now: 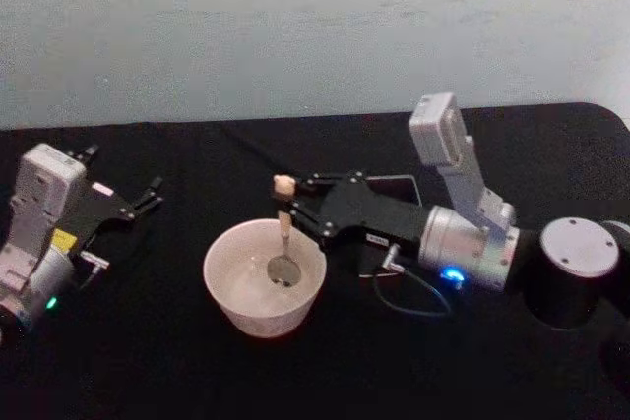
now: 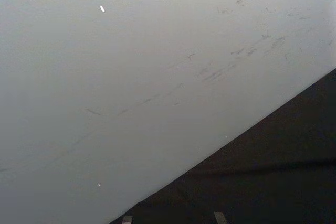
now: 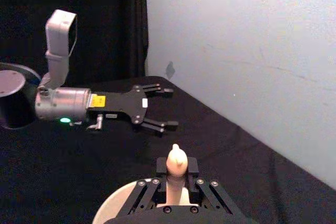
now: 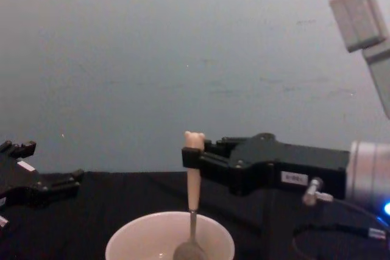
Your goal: Pick up the stirring spoon with one hand, stir inside the cup, then place it back in its original position.
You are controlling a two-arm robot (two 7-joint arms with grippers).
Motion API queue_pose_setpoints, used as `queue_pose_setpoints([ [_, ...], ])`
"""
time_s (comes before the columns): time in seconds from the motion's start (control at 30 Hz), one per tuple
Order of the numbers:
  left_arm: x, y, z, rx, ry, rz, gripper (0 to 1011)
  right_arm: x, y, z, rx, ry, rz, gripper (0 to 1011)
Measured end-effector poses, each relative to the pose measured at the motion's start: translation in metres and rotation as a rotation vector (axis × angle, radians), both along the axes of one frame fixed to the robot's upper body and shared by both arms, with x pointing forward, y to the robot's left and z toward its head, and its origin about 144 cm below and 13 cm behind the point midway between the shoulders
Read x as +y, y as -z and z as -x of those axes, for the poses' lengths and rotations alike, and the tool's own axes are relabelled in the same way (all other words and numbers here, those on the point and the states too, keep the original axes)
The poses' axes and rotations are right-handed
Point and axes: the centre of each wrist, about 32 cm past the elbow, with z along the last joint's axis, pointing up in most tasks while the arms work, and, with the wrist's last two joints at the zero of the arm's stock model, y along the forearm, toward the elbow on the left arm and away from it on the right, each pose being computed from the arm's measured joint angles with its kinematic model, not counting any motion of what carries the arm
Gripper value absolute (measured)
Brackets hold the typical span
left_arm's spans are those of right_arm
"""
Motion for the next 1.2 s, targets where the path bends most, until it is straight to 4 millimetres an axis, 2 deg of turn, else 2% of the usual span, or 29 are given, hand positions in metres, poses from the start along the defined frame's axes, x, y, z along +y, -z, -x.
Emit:
queue_pose_setpoints([
  [0.2, 0.0, 0.0, 0.0, 0.0, 0.0, 0.0, 1002, -0.002, 0.001, 0.01, 0.022, -0.021, -0.011, 218],
  [0.53, 0.0, 0.0, 0.0, 0.0, 0.0, 0.0, 1001, 0.014, 0.003, 0.018, 0.046, -0.062, -0.015, 218],
  [0.93, 0.0, 0.0, 0.0, 0.0, 0.0, 0.0, 1001, 0.045, 0.001, 0.003, 0.02, -0.032, 0.02, 218],
  [1.2, 0.0, 0.0, 0.0, 0.0, 0.0, 0.0, 1001, 0.053, 0.003, -0.011, 0.0, 0.032, 0.039, 218],
])
